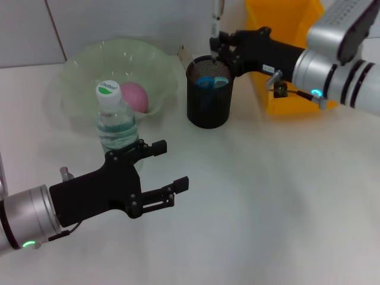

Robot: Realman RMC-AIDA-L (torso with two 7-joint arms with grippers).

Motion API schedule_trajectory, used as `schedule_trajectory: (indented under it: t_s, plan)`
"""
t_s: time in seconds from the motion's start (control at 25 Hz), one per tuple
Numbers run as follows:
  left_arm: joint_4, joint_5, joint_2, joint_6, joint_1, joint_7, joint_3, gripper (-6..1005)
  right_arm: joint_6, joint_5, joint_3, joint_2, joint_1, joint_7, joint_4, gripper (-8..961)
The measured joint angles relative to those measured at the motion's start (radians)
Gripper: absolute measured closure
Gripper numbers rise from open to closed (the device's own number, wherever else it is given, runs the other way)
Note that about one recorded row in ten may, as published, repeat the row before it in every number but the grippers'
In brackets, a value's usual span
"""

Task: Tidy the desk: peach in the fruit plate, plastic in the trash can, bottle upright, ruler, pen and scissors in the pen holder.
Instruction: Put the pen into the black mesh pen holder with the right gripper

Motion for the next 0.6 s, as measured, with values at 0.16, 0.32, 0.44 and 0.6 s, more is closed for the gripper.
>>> schedule_trajectory:
  t_s: [0.16,0.32,0.44,0.6]
  plan:
    - [0.003,0.0,0.002,-0.003,0.0,-0.008,0.001,180,0.035,0.001,-0.035,0.0,0.008,0.028,-0.001,771]
    - [0.007,0.0,0.004,-0.004,0.002,-0.015,0.001,180,0.06,0.0,-0.046,0.0,0.011,0.046,0.0,764]
    - [0.007,0.0,0.006,-0.003,0.003,-0.015,0.0,180,0.073,0.0,-0.059,0.0,0.012,0.054,0.002,758]
    - [0.008,0.0,0.006,0.001,0.004,-0.015,-0.002,181,0.083,0.0,-0.085,0.0,0.011,0.072,0.001,750]
